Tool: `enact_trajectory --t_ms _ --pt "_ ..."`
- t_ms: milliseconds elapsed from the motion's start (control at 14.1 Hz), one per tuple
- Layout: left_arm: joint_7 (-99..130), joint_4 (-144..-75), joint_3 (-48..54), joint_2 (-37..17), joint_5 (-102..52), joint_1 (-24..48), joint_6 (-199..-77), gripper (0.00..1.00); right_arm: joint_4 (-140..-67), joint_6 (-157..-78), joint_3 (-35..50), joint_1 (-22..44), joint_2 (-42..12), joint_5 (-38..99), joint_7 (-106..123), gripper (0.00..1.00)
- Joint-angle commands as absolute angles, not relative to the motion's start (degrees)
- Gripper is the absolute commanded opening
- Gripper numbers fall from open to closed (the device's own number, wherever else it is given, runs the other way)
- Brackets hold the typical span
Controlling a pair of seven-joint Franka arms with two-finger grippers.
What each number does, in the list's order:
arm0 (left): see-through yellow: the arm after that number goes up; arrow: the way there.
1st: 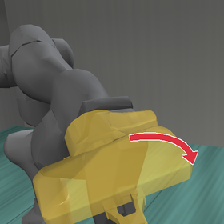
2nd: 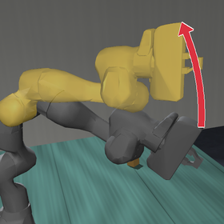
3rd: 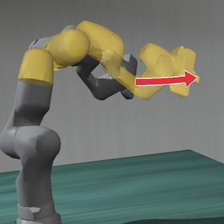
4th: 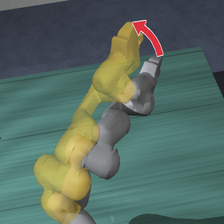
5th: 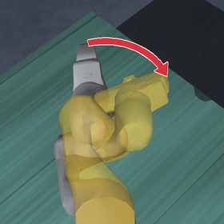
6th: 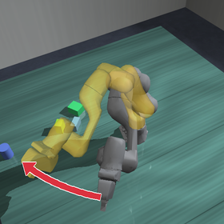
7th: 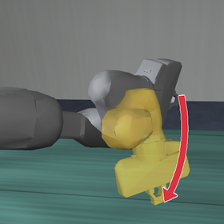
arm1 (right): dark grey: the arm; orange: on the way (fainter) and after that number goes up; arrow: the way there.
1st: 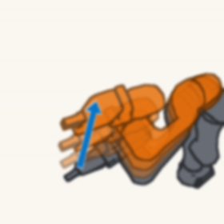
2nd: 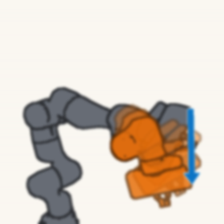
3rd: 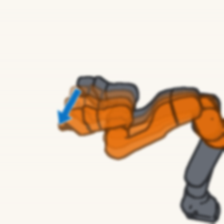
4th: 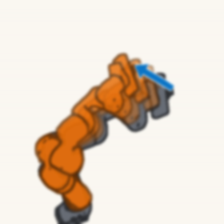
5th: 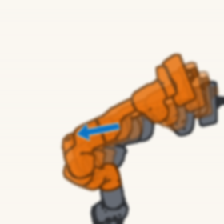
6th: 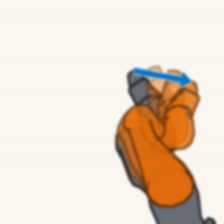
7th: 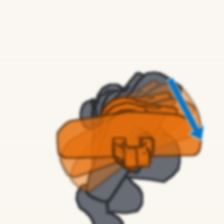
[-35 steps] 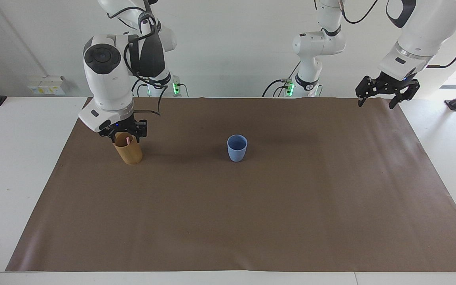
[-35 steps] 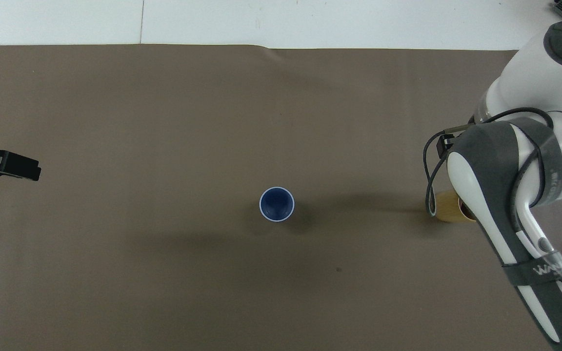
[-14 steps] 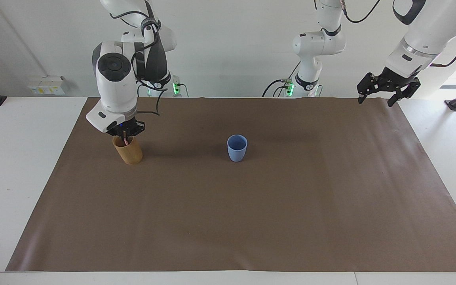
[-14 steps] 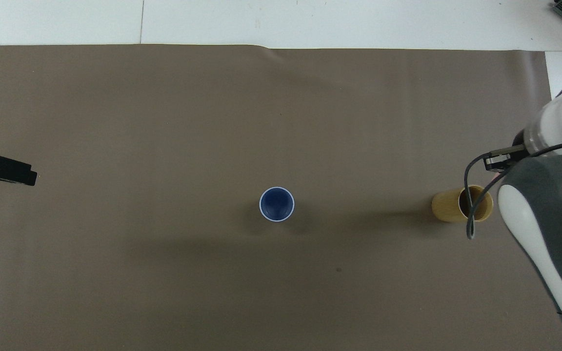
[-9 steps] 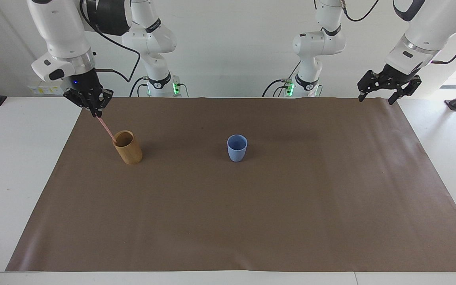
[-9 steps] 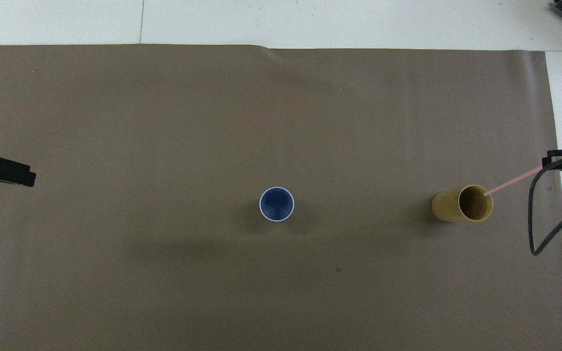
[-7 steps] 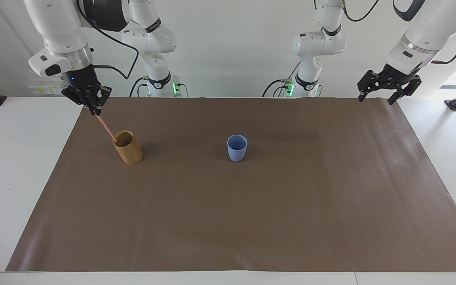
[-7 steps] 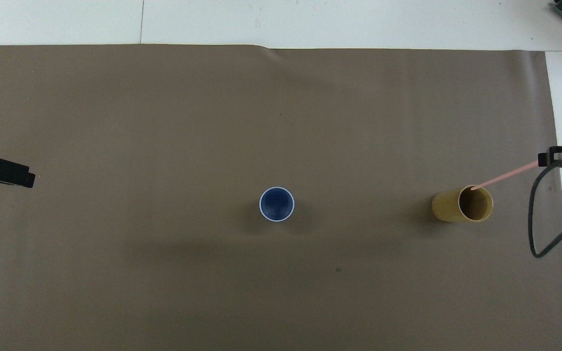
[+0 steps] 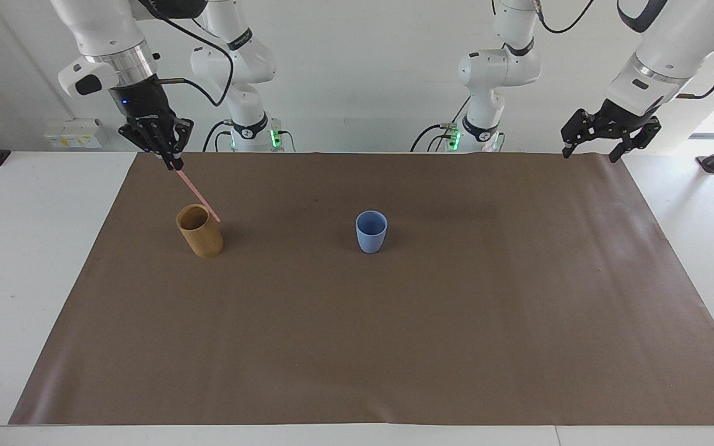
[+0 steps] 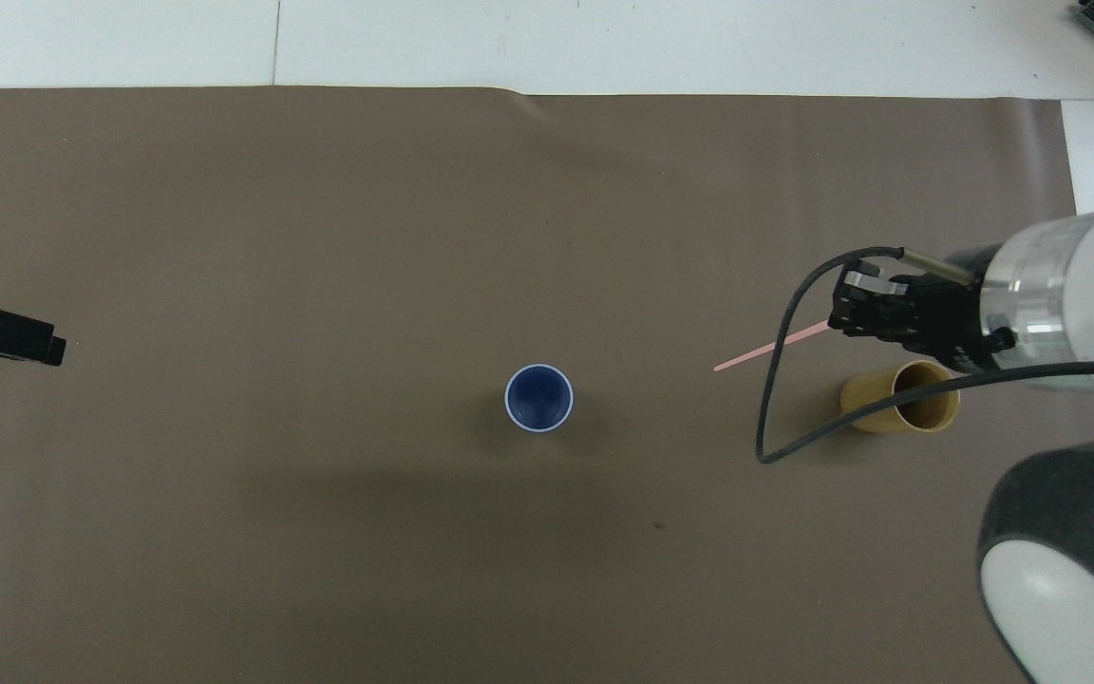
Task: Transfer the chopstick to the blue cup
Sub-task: 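Carry the chopstick with the right gripper over the blue cup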
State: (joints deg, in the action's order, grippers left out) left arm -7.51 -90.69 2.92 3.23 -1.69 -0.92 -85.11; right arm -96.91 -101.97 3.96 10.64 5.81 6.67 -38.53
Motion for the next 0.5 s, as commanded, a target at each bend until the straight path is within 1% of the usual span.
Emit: enact_trajectory --t_ms 0,283,425 --pt "-8.1 -90.8 3.2 4.0 -2.5 -1.7 -84.3 1.0 -96.4 -103.5 3.7 12.1 4.8 10.8 -44.4 0.0" --pt "-8.1 -90.8 3.2 4.0 -2.5 -1.7 -84.3 1.0 -96.7 -104.5 3.8 17.7 3.9 11.3 -52.1 0.0" --pt "-8.1 -90.8 3.2 4.0 -2.5 -1.7 -84.3 1.0 -96.7 -107.6 3.8 20.9 2.0 10.8 -55.5 0.0"
